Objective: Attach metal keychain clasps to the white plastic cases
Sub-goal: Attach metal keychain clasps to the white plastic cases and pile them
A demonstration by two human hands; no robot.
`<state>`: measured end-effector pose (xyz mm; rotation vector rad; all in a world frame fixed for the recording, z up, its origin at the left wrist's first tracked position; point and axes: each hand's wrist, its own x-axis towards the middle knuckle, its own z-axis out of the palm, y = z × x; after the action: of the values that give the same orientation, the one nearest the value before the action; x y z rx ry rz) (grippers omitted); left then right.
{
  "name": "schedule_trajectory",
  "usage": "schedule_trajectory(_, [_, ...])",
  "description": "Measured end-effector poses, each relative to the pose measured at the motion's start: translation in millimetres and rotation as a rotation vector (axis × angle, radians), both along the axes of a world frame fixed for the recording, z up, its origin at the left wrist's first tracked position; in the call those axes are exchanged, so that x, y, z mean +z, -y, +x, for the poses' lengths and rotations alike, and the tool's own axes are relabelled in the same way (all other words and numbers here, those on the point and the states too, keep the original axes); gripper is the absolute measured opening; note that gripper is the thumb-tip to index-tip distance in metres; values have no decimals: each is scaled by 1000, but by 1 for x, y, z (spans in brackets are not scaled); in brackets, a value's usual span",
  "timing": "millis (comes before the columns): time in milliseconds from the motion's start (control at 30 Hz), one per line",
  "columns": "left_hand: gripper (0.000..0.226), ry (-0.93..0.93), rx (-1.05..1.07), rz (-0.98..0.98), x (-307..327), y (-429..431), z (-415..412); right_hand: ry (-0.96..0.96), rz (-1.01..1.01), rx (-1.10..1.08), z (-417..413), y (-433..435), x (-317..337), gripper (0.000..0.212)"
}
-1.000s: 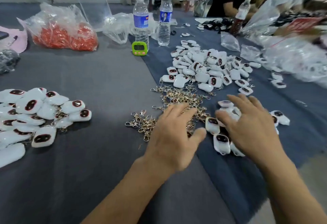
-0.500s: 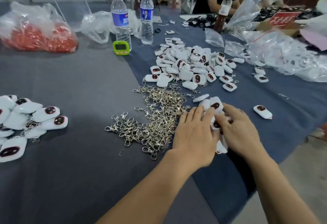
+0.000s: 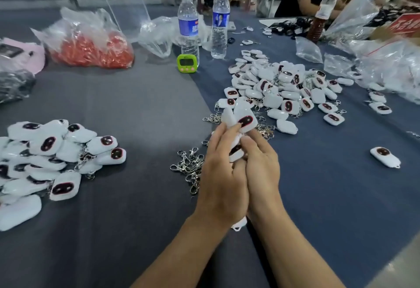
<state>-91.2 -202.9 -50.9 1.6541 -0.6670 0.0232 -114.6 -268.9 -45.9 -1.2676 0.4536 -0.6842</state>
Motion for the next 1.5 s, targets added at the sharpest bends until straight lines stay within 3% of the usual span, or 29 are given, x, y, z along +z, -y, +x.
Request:
schedule_trajectory(133, [56, -8, 136, 1, -1, -24, 30, 30, 29, 89, 40, -22, -1, 29])
schedule_trajectory(300, [48, 61, 215, 57, 1, -55, 72, 62, -80, 119, 86, -47, -1, 18])
schedule_trajectory(600, [35, 35, 222, 295, -6, -79, 107, -151, -387, 7, 105, -21, -9, 24])
schedule_trajectory(667, [36, -60, 145, 209, -5, -78, 110, -220, -440, -21, 104, -10, -10, 28])
schedule_trajectory(733, [40, -293, 52, -47, -1, -79, 112, -289, -506, -19, 100, -2, -10, 34])
schedule_trajectory(800, [49, -408, 45, -198, -1, -81, 114, -307, -541, -21, 96, 1, -8, 40])
schedule_trajectory(900, [68, -346, 32, -115, -4, -88, 111, -222, -524, -69, 90, 0, -4, 47])
schedule_trajectory(1033, [47, -33, 125, 313, -9, -86, 93, -91, -339, -94, 87, -1, -2, 50])
schedule_trajectory(1133, [33, 176, 69, 437, -11, -71, 89, -45, -171, -50, 87, -5, -3, 49])
schedule_trajectory(1200, [19, 169, 60, 409, -7, -59, 90, -41, -135, -27, 86, -6, -3, 49])
schedule_trajectory(1300, [41, -163, 84, 108, 4, -54, 93, -25, 82, 12, 87, -3, 0, 45])
schedule_trajectory(1367, [49, -168, 148, -8, 6, -65, 92, 1, 309, 66, 85, 1, 5, 40])
schedule_trajectory(1433, [52, 5, 255, 142, 4, -83, 91, 15, 515, 129, 83, 4, 9, 34])
schedule_trajectory(1500, [46, 226, 420, 464, -1, -99, 89, 14, 603, 242, 80, 3, 12, 25])
